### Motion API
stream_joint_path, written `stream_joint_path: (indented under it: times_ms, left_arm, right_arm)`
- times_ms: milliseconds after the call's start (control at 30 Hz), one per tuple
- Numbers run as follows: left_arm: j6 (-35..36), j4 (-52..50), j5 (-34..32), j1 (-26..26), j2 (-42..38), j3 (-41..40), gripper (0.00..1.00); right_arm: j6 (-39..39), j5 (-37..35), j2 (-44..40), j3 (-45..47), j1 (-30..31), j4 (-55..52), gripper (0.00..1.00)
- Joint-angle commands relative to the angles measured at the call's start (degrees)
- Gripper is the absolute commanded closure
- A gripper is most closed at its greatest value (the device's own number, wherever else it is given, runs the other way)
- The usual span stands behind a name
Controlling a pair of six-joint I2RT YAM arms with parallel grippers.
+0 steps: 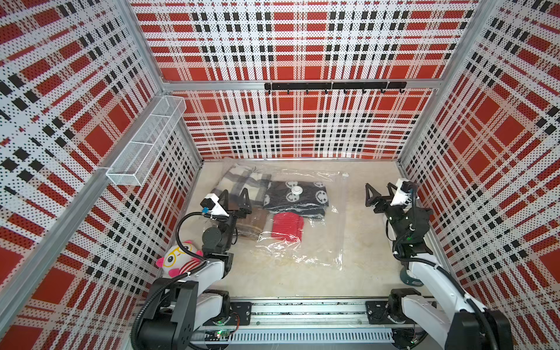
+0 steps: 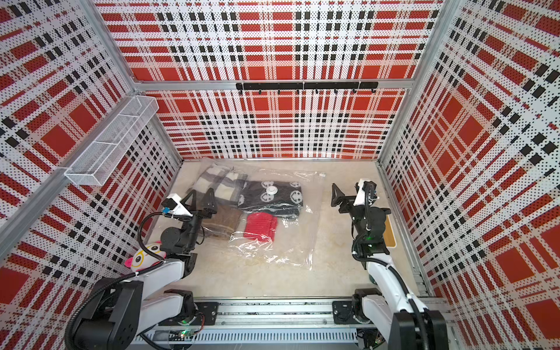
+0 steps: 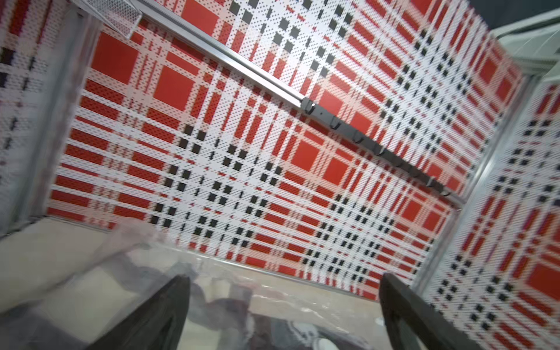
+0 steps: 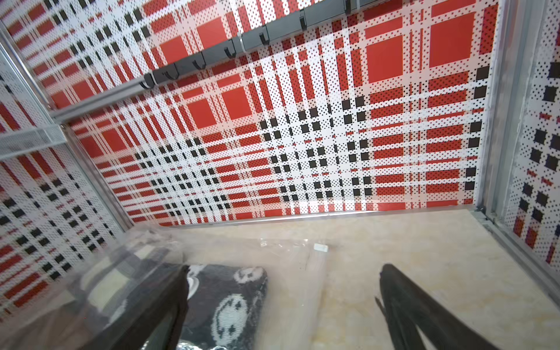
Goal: Take the scarf out of the vacuum bag
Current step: Open the vacuum bag at the center of the board.
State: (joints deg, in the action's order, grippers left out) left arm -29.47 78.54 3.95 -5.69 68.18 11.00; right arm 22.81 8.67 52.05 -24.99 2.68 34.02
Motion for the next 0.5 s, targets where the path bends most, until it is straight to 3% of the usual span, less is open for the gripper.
stream_joint_path:
  times_ms: [0, 133, 200, 333, 467]
  left_arm:
    - [-15.6, 15.6, 8.6, 1.9, 3.2, -2.5, 0.02]
    - [-24.1, 23.2, 15.8, 1.9, 10.3, 1.0, 0.02]
    - [-28.5, 22.0, 18.9, 1.9, 13.6, 3.8, 0.02]
    - [-30.5, 23.7, 21.8, 0.0, 17.9, 7.0, 0.02]
    - [-25.2, 14.1, 21.5, -2.5, 17.0, 9.7, 0.02]
  right_arm:
    - [13.7, -7.4, -7.7, 4.0, 0.4, -5.0, 0.00]
    - [9.4, -4.8, -10.6, 3.1, 0.3, -10.3, 0.00]
    - [9.3, -2.6, -8.9, 1.7, 0.3, -13.1, 0.00]
    - [9.3, 1.1, -6.4, 1.2, 0.3, -13.3, 0.00]
    - [7.4, 4.0, -4.2, 0.1, 0.3, -13.2, 0.00]
